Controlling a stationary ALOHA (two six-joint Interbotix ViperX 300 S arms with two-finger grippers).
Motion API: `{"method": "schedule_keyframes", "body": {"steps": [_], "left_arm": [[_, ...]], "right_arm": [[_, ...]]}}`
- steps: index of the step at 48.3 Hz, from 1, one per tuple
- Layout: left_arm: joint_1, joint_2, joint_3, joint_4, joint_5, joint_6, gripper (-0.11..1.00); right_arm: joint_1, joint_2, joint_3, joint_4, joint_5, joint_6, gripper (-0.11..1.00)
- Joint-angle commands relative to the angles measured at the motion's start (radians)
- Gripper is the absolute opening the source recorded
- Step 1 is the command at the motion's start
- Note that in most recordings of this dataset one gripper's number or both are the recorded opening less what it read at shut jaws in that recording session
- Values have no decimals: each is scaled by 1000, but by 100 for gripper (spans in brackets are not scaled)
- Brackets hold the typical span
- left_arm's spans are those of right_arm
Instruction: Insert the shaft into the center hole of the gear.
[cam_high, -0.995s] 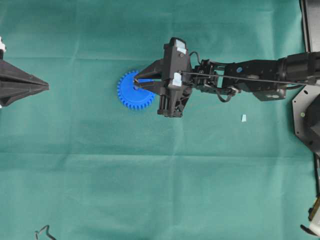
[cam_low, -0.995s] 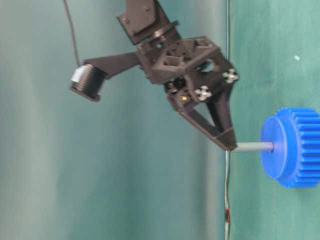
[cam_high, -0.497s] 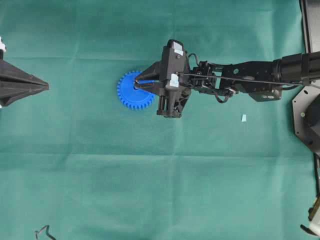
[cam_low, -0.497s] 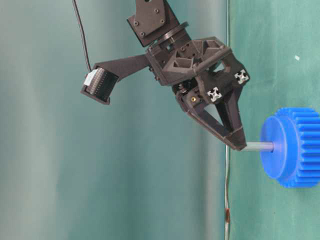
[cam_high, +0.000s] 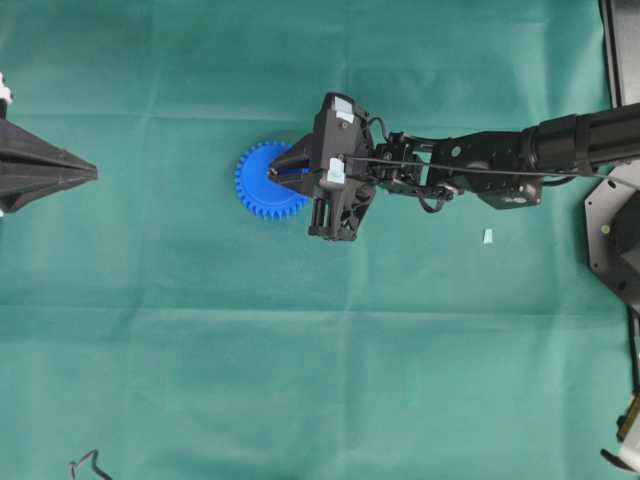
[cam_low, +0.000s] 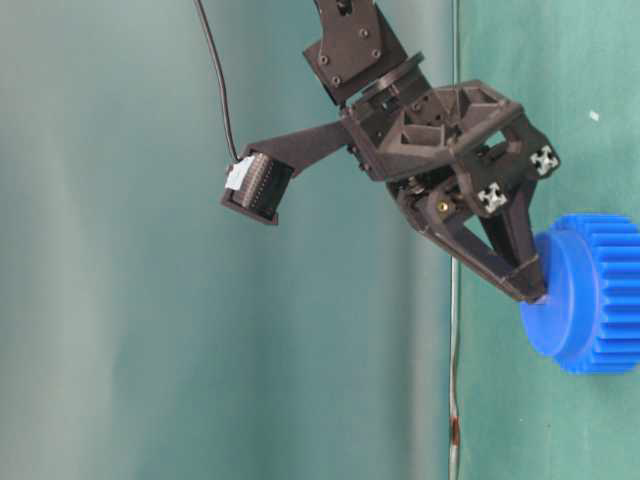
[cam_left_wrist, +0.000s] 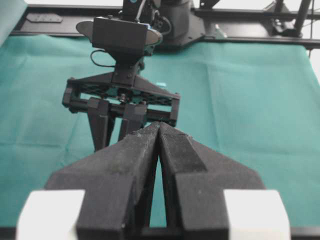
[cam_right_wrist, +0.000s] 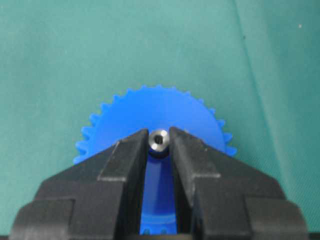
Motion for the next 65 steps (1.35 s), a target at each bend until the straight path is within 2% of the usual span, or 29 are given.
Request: {"method": "schedule_keyframes", "body": {"steps": [1, 36, 39, 47, 51, 57, 65], "left_arm": [[3, 6, -25, 3, -5, -3, 0], [3, 6, -25, 3, -2, -3, 0], [3, 6, -25, 3, 0, -2, 0], [3, 5, -26, 3, 11, -2, 0], [3, 3, -26, 3, 14, -3, 0], [2, 0, -28, 3, 15, -3, 0], [3, -2, -28, 3, 15, -3, 0]], "right_arm": [[-2, -11, -14, 0, -5, 2, 16], [3, -23, -20, 0, 11, 3, 17], [3, -28, -20, 0, 11, 3, 28], [3, -54, -18, 0, 12, 3, 78], [3, -86, -15, -2, 25, -2, 94], [3, -178, -9, -9, 71, -9, 90], [3, -322, 12, -26, 126, -15, 91]]}}
